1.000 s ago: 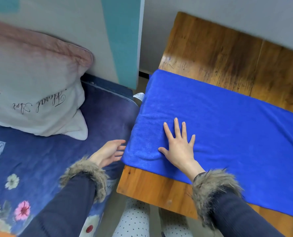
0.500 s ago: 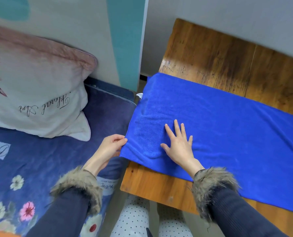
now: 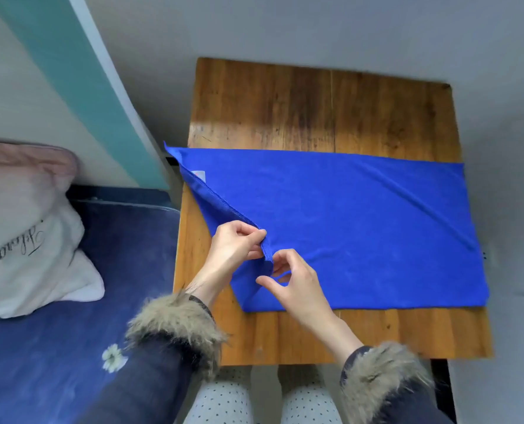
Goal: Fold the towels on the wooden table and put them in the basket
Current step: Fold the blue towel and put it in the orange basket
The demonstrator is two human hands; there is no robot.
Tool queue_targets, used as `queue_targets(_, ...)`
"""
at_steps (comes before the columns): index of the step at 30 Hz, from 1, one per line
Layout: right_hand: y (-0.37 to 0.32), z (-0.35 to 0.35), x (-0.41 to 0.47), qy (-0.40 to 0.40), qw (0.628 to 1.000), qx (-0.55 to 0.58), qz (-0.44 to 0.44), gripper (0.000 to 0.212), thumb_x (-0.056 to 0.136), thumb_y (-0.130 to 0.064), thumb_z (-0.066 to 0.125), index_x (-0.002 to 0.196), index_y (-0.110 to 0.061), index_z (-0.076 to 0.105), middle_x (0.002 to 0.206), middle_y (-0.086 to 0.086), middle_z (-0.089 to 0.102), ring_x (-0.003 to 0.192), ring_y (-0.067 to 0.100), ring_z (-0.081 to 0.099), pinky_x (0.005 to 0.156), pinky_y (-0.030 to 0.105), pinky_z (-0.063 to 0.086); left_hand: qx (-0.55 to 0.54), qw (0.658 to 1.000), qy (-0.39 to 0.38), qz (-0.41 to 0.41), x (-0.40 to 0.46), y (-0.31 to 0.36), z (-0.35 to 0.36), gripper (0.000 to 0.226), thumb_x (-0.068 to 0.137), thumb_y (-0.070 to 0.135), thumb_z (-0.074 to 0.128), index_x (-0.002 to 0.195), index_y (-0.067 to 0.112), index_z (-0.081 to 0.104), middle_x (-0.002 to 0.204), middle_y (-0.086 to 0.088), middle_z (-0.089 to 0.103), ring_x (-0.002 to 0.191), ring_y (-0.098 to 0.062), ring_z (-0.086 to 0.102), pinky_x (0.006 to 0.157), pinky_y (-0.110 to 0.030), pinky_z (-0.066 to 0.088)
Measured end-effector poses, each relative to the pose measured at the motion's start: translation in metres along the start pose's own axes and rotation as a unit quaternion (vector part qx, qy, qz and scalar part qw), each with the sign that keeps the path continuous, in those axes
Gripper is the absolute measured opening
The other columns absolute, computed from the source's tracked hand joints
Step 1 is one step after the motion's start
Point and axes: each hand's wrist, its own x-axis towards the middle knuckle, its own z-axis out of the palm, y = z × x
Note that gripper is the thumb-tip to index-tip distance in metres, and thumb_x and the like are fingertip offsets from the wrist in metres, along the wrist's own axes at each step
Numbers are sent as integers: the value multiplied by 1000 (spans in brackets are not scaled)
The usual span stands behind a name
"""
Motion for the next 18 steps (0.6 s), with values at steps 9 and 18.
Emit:
queue_targets(9,66,-72,-19,217,975,4,-44,32,90,-33,42,77,-8,58,69,-1,52,64,14,45,57,24,37,97,993,-49,43,-9,9,126,11,85,19,63,75,14,63,71,1,64,68,-9,59,67,-19,48)
queue_targets(18,165,-198,-34,281,958,52,38,29,87,-24,48,67,-5,58,66,-3,49,65,10,47,60,17,37,385,886,0,259,-5,-48,241,18,90,13,49,104,13,59,103,-1,60,93,-21,54,81,-26,41)
